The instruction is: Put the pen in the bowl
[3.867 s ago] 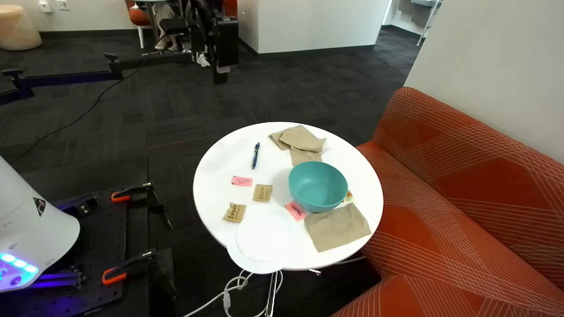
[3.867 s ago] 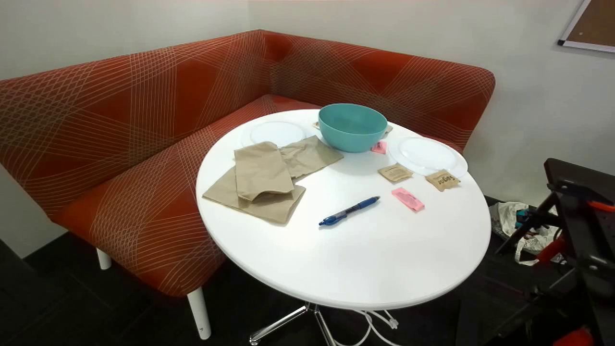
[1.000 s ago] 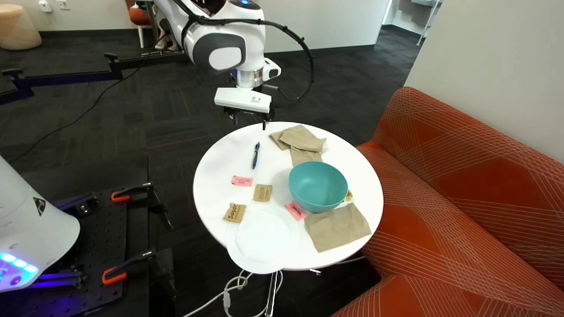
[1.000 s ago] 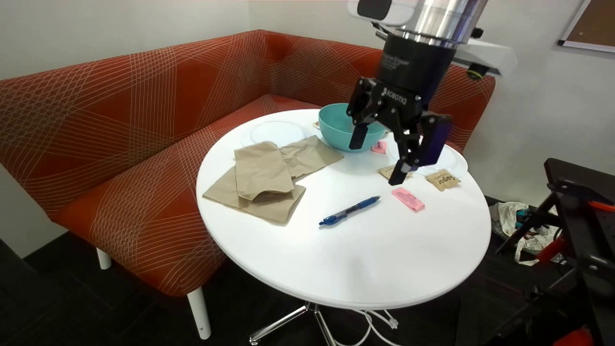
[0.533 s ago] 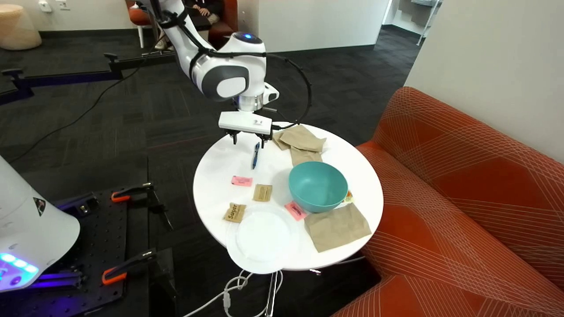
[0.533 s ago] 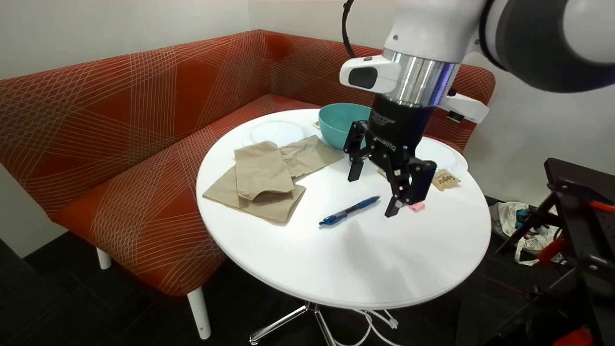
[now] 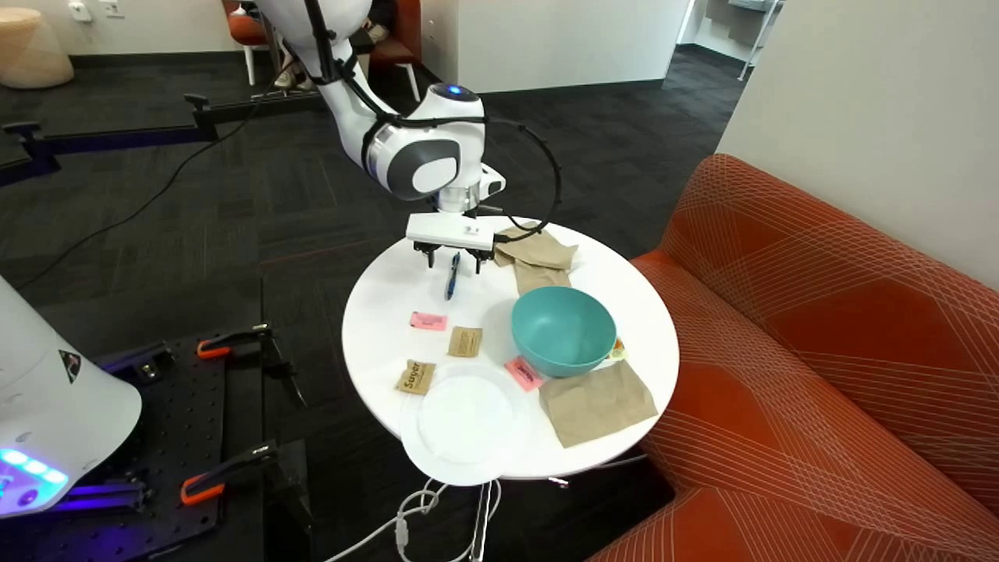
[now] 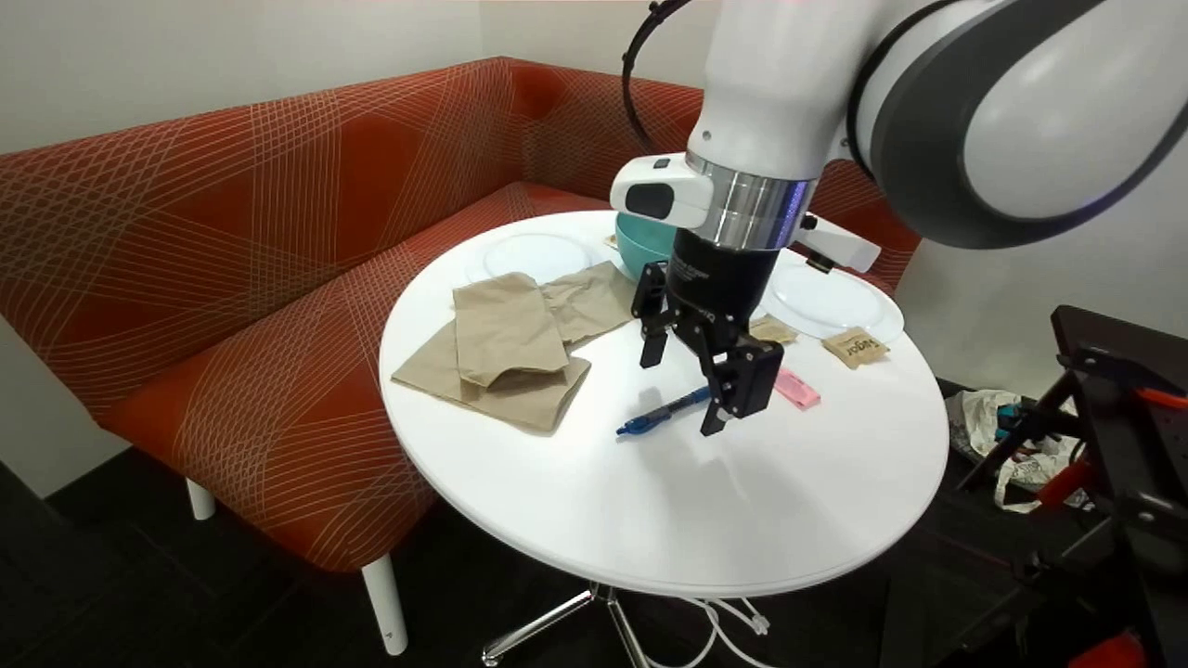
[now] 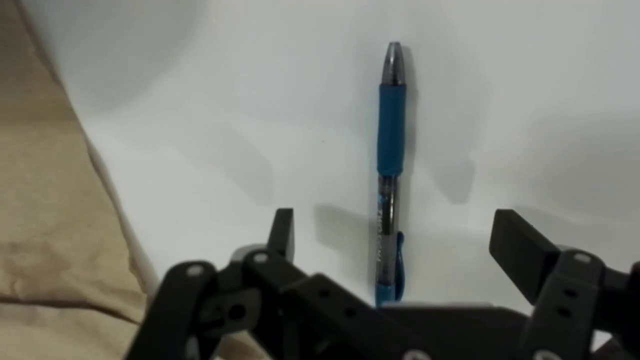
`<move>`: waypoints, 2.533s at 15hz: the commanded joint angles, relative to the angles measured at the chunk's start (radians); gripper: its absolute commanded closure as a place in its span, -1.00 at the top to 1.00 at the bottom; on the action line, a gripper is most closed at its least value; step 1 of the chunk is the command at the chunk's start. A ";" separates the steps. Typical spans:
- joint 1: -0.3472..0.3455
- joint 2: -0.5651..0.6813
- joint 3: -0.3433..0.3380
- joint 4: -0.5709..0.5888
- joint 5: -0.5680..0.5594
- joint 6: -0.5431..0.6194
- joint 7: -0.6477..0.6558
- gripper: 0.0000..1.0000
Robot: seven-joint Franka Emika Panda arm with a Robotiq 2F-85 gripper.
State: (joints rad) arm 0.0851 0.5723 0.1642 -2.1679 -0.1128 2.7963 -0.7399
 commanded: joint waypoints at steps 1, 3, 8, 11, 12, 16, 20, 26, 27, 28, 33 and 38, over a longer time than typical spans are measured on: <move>-0.007 0.043 0.004 0.057 -0.045 -0.001 0.044 0.45; -0.008 0.056 0.005 0.074 -0.048 0.000 0.044 0.13; -0.009 0.067 0.006 0.098 -0.055 -0.001 0.047 -0.63; -0.007 0.065 0.005 0.102 -0.057 -0.002 0.049 -0.99; 0.000 0.054 -0.002 0.098 -0.059 -0.005 0.060 -1.00; -0.025 -0.025 0.009 0.067 -0.038 -0.003 0.107 -0.92; -0.067 -0.120 -0.006 0.062 -0.024 -0.016 0.185 -0.92; -0.162 -0.174 -0.033 0.079 -0.006 0.033 0.226 -0.92; -0.179 -0.170 -0.033 0.082 0.000 0.046 0.219 -0.92; -0.197 -0.158 -0.032 0.088 0.004 0.063 0.209 -0.92; -0.255 -0.102 -0.022 0.110 0.006 0.124 0.203 -0.92; -0.273 -0.086 -0.034 0.101 -0.010 0.138 0.219 -0.92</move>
State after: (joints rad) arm -0.1762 0.4759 0.1297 -2.0746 -0.1230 2.9084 -0.5401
